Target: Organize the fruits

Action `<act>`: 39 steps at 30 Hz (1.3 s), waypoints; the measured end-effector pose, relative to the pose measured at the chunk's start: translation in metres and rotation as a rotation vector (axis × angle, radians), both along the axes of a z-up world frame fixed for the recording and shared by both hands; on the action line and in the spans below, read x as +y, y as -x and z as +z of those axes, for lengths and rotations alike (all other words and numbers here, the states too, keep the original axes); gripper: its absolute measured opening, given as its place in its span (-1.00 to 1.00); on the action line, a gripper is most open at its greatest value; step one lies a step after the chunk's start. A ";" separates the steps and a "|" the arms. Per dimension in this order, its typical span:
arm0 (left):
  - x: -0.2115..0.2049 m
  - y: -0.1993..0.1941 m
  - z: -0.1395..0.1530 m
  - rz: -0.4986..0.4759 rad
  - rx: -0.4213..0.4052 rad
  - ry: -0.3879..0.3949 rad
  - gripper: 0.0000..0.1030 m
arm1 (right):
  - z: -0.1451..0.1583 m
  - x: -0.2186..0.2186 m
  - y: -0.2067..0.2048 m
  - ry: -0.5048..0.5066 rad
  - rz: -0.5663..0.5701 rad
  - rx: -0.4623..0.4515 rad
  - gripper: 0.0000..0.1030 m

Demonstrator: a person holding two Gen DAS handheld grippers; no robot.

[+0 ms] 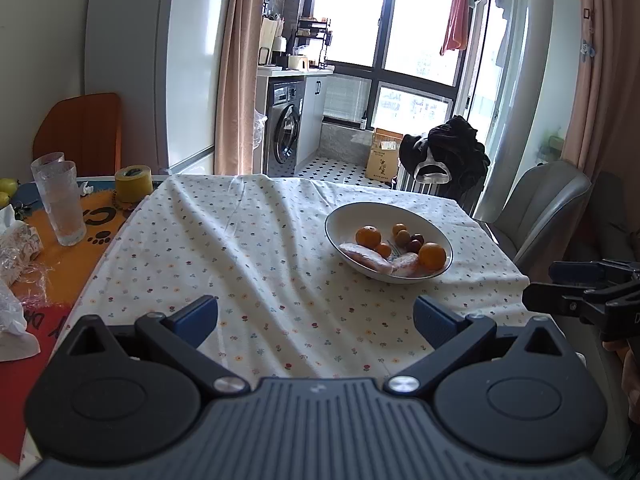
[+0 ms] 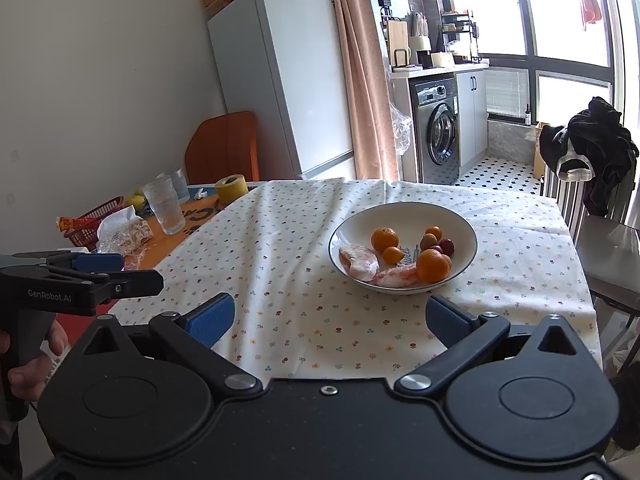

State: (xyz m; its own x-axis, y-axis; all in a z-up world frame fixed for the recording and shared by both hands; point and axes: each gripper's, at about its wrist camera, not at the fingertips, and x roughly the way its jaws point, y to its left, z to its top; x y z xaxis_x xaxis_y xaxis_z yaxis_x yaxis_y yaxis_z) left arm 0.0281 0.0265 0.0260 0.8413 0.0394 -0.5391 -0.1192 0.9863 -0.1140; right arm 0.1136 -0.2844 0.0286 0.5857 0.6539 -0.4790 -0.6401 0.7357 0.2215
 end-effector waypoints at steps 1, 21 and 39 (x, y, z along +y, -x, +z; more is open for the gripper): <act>0.001 0.000 0.000 0.002 0.000 0.001 1.00 | 0.000 0.000 0.000 0.000 0.000 0.000 1.00; -0.002 0.002 0.001 -0.006 -0.003 -0.005 1.00 | 0.001 0.003 0.001 0.008 0.001 0.002 1.00; -0.005 0.002 0.002 -0.012 -0.002 -0.002 1.00 | 0.002 0.004 0.002 0.016 0.000 0.003 1.00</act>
State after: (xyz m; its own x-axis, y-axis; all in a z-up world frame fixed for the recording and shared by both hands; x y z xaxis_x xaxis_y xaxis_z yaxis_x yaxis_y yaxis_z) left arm 0.0257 0.0217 0.0282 0.8428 0.0299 -0.5374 -0.1067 0.9879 -0.1124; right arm 0.1116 -0.2806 0.0302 0.5841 0.6462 -0.4911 -0.6397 0.7390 0.2115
